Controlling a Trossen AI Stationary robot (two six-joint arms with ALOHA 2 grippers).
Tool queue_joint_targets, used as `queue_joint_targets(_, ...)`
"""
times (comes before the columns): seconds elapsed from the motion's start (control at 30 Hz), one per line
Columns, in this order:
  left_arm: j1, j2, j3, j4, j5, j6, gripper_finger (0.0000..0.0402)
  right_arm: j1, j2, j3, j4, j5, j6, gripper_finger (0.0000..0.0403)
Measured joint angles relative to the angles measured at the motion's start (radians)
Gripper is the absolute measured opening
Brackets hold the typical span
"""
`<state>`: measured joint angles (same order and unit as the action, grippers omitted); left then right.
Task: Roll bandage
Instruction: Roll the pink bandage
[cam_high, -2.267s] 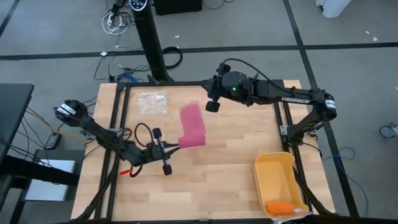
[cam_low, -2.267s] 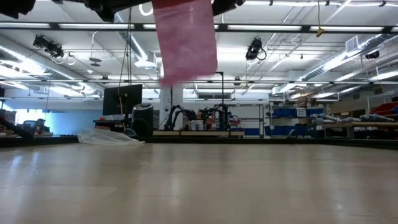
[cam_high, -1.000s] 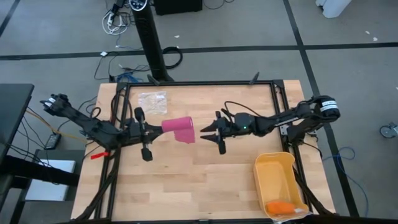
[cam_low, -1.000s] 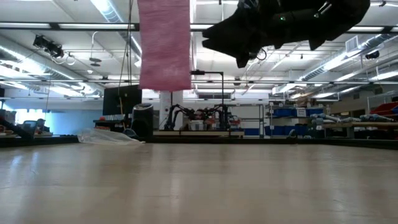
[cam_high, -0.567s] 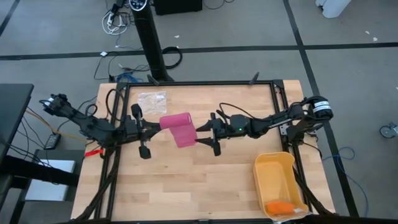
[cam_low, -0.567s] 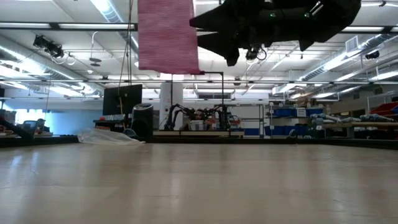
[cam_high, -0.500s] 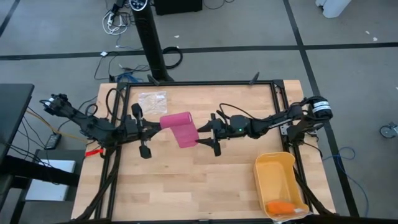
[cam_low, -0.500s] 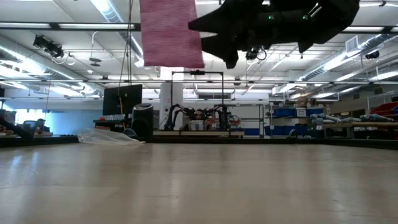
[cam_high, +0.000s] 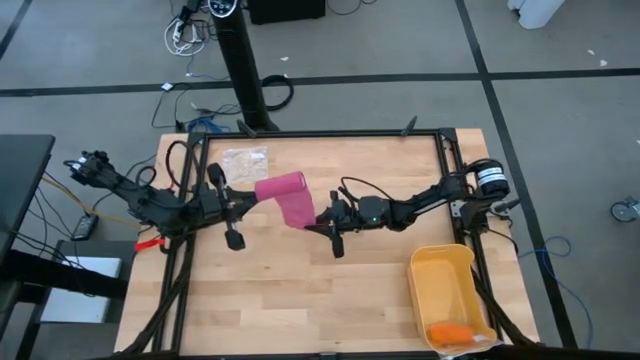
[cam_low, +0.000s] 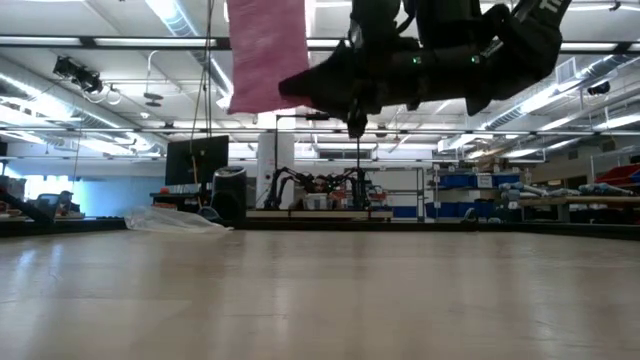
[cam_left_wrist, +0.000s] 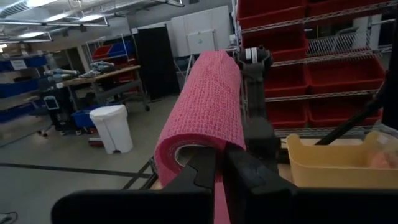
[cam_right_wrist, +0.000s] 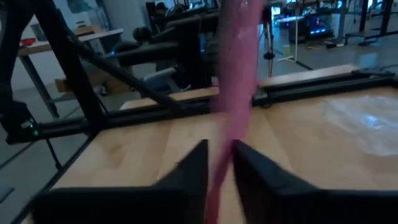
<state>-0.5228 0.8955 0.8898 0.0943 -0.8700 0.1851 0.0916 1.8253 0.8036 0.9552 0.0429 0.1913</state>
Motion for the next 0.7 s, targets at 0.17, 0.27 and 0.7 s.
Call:
queue_joint_targets(0.17, 0.000, -0.004, 0.000, 0.019, -0.026, 0.047, 0.0016, 0.003, 0.034, 0.000, 0.041, -0.012, 0.045, 0.0012)
queue_joint_targets(0.27, 0.001, -0.015, 0.000, -0.013, -0.077, 0.053, 0.0016, 0.026, 0.032, -0.001, 0.028, -0.043, 0.051, 0.0004)
queue_joint_targets(0.7, 0.029, -0.040, -0.019, -0.239, -0.263, -0.004, 0.0016, 0.214, -0.112, -0.001, -0.020, -0.150, 0.076, 0.0001)
